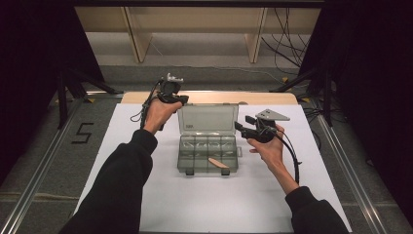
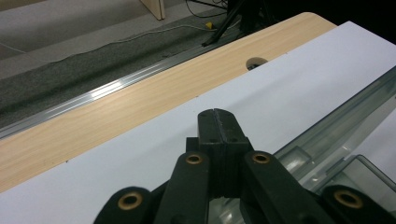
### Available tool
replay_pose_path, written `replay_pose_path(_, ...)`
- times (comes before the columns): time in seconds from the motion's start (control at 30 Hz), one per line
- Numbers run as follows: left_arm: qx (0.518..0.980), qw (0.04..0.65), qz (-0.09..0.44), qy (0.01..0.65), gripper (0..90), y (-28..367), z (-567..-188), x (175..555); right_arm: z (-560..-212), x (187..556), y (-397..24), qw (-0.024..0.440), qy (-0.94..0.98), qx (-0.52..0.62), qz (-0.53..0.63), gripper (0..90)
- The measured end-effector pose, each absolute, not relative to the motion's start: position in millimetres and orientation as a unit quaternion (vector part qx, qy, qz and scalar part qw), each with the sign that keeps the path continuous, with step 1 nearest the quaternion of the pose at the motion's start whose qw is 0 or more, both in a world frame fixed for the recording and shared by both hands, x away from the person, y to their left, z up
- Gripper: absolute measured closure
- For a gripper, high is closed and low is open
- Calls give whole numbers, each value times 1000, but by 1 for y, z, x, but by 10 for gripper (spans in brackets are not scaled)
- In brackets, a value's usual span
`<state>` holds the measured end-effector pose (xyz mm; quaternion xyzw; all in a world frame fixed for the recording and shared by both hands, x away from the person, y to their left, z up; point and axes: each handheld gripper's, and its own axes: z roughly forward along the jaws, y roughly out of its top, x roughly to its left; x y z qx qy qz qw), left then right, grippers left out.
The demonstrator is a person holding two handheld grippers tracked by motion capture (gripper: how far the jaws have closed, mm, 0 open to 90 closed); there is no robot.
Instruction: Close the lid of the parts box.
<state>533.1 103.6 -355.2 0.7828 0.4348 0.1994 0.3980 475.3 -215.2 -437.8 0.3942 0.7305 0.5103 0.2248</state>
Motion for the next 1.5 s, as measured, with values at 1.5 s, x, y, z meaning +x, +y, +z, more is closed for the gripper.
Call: replay_pose_path(1.5,803,421,162,389,897,103,-366,473,-378,427,-220,217,739,350,533,225)
